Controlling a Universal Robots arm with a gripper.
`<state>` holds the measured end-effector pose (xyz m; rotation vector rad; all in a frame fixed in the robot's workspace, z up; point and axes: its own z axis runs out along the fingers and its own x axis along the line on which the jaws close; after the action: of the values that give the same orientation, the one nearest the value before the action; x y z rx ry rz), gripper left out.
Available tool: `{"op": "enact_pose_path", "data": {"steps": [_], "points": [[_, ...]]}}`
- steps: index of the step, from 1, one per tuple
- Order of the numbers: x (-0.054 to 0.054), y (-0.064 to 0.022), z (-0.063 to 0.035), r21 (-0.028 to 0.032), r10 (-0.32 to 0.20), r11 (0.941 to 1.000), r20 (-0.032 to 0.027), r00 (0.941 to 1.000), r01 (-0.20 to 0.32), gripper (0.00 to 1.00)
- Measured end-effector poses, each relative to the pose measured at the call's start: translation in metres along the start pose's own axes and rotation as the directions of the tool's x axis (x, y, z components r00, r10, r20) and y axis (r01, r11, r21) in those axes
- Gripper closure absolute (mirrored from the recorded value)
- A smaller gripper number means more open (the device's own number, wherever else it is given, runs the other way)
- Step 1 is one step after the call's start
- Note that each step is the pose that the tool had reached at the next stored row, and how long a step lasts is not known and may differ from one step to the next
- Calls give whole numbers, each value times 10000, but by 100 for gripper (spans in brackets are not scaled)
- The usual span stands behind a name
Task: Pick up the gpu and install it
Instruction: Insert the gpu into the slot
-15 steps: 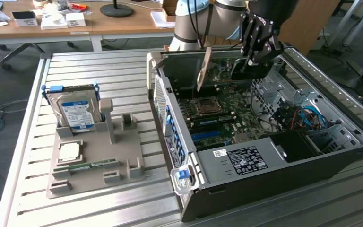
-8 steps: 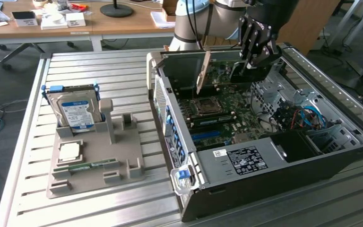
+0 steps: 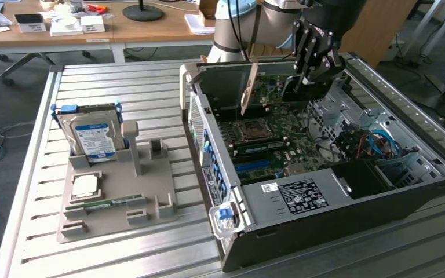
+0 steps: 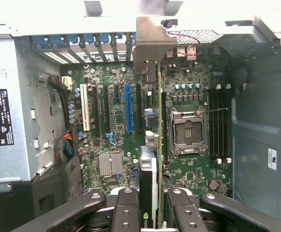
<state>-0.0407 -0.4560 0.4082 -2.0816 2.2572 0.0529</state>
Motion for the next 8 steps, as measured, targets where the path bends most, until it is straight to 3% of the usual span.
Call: {"op": "enact_pose_path", "data": {"steps": [8], "points": [[3,1,39,0,0,10000,-1,10000,0,73]]}}
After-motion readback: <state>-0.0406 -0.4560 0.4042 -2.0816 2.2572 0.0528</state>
